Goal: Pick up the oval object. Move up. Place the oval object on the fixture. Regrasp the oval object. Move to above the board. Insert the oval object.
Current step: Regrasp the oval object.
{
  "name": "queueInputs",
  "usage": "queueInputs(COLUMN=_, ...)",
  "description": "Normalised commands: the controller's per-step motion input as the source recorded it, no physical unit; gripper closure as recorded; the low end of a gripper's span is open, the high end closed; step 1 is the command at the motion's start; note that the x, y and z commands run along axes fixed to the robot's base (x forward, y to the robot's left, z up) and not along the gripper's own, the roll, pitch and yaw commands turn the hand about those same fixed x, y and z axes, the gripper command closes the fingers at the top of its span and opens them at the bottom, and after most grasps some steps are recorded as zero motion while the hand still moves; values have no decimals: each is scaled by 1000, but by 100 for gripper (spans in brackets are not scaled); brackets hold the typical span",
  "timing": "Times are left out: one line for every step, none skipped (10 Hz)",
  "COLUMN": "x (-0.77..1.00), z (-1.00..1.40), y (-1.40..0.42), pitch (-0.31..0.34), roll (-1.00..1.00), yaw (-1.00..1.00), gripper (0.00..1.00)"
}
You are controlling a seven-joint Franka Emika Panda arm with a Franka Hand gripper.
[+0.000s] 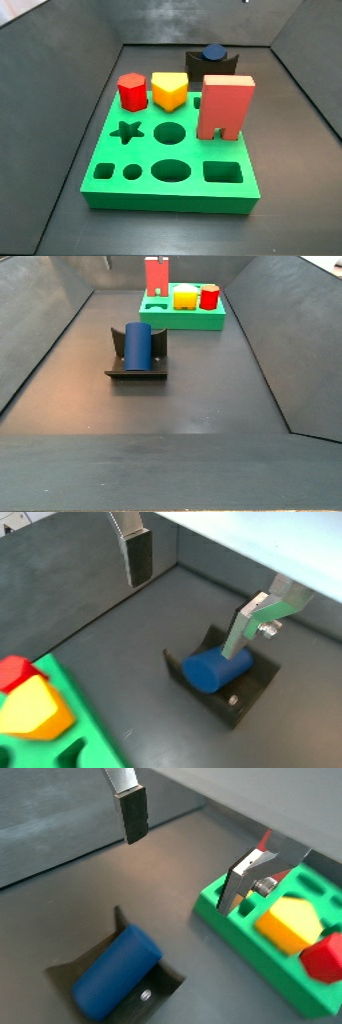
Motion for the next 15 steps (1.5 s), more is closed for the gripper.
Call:
queueInputs(x=-18, z=-4, y=-22, pitch=-4, roll=1000, yaw=38, gripper=0)
queueInputs(x=-16, z=-2, y=-21, pitch=-6, roll=1000, yaw=38, gripper=0)
queueInputs(x=-16, z=0, y=-17, pitch=-6, roll=1000, yaw=40, gripper=0)
queueInputs(x=-11, z=7, y=-17, pitch=-1, roll=1000, yaw=42, gripper=0)
queueInputs(x=-2, z=9, y=-18, pitch=4, roll=1000, yaw=43, gripper=0)
queueInputs(x=13, z=3, y=-21, pitch=9, roll=1000, yaw=45, gripper=0)
queueInputs(x=26, z=-7, y=-22, pitch=17, roll=1000, yaw=46, gripper=0)
queueInputs(x=43, z=-9, y=-24, pitch=30, roll=1000, yaw=50, gripper=0)
queueInputs(x=53, z=-6, y=-27, pitch=42, roll=1000, yaw=54, gripper=0)
queueInputs(x=68, z=-12, y=-30, pitch=57, roll=1000, yaw=59, gripper=0)
queueInputs(x=83, z=-16, y=-32, pitch=76, roll=1000, yaw=68, gripper=0)
queueInputs(x=93, z=-10, y=-37, pitch=109, roll=1000, yaw=84, gripper=0)
queueInputs(x=100, z=-14, y=-38, pitch=135, roll=1000, yaw=104, gripper=0)
queueInputs(x=102, z=-22, y=-41, pitch=156, roll=963, yaw=130, gripper=0)
queueInputs(x=100, z=-17, y=-41, pitch=147, roll=777, yaw=146, gripper=0)
